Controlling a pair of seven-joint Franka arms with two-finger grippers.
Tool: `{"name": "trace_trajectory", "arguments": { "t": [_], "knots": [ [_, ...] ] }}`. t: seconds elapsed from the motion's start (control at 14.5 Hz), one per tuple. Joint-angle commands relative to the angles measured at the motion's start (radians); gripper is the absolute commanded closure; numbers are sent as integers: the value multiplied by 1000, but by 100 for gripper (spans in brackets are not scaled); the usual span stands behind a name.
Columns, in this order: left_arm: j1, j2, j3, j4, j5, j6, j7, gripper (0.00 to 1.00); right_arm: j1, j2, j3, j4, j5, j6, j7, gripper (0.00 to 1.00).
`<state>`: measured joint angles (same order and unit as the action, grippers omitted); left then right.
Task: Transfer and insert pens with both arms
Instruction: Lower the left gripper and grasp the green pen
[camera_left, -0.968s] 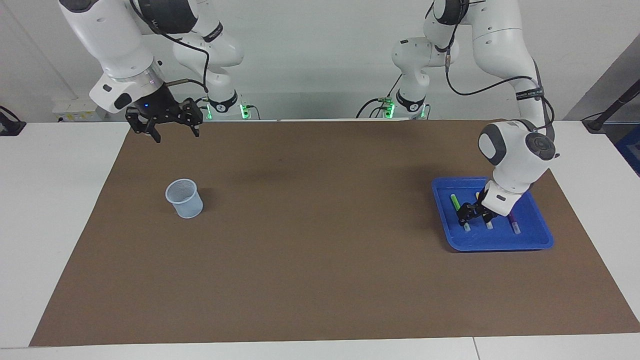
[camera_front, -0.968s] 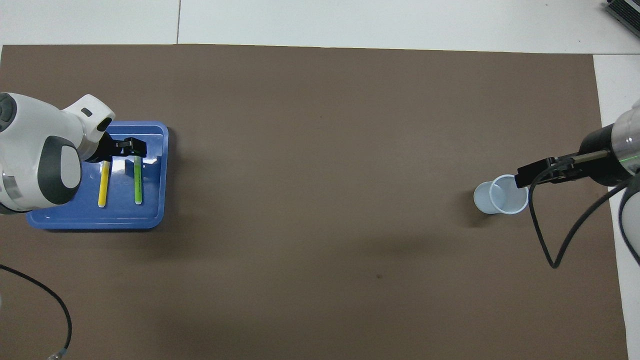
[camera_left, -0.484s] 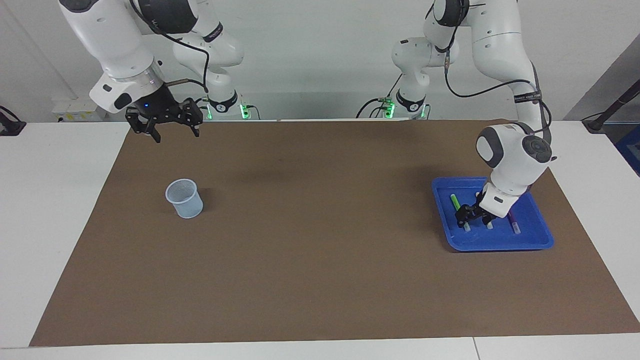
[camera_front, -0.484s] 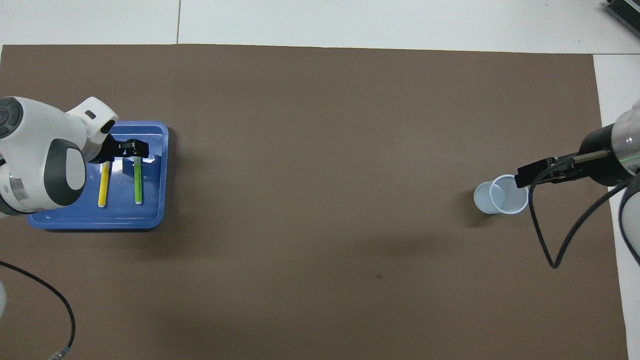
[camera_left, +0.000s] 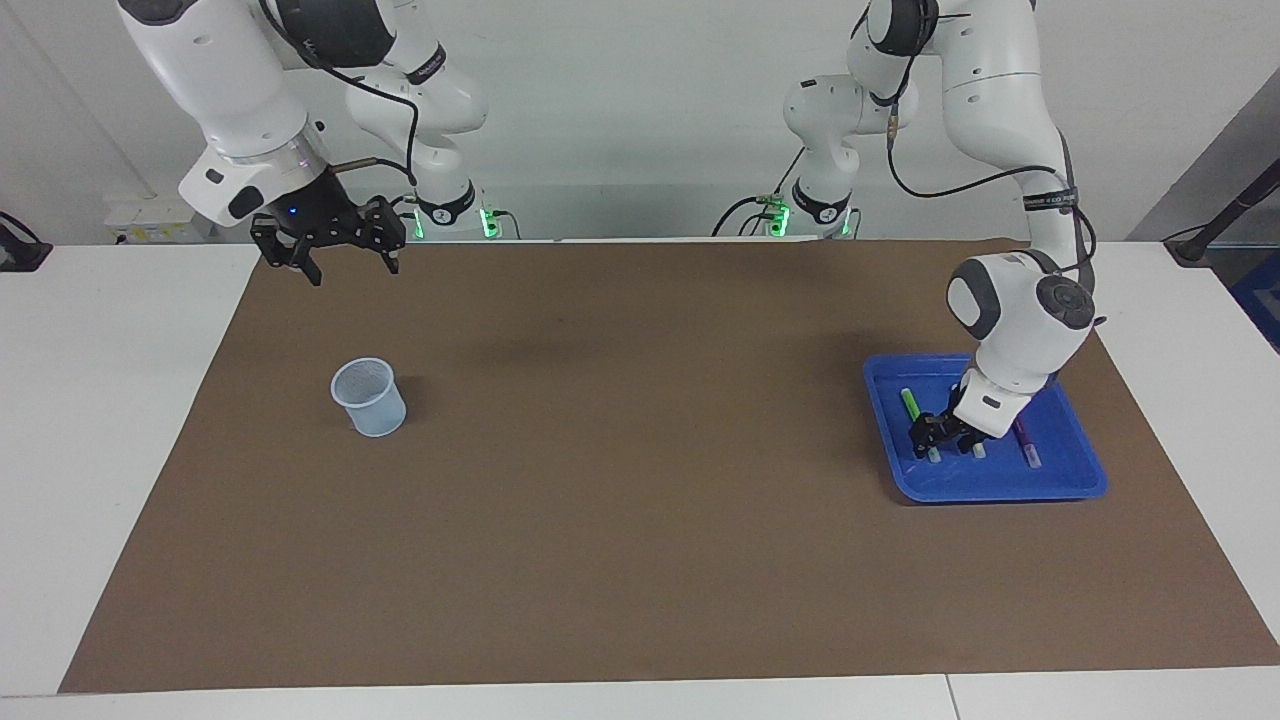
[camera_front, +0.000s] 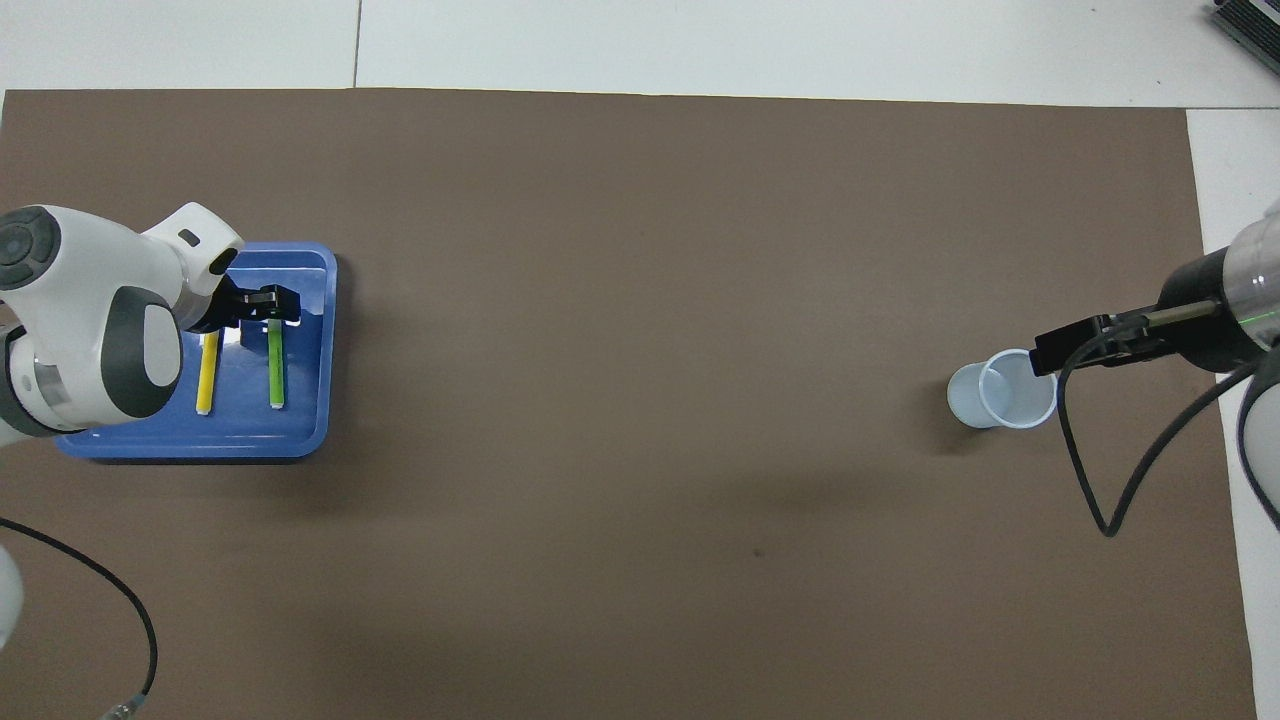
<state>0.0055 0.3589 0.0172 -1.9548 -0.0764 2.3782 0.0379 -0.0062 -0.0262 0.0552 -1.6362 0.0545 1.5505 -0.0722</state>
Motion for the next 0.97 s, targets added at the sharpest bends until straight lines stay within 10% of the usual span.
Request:
{"name": "trace_trajectory", "arguments": {
  "t": [0.0, 0.9],
  "knots": [
    [-1, -1, 0, -26, -16, 30, 20, 24, -11, -1, 5, 1, 13, -3, -5, 0],
    [-24, -11, 1, -56, -16, 24, 13, 63, -9, -1, 5, 1, 13, -3, -5, 0]
  ]
}}
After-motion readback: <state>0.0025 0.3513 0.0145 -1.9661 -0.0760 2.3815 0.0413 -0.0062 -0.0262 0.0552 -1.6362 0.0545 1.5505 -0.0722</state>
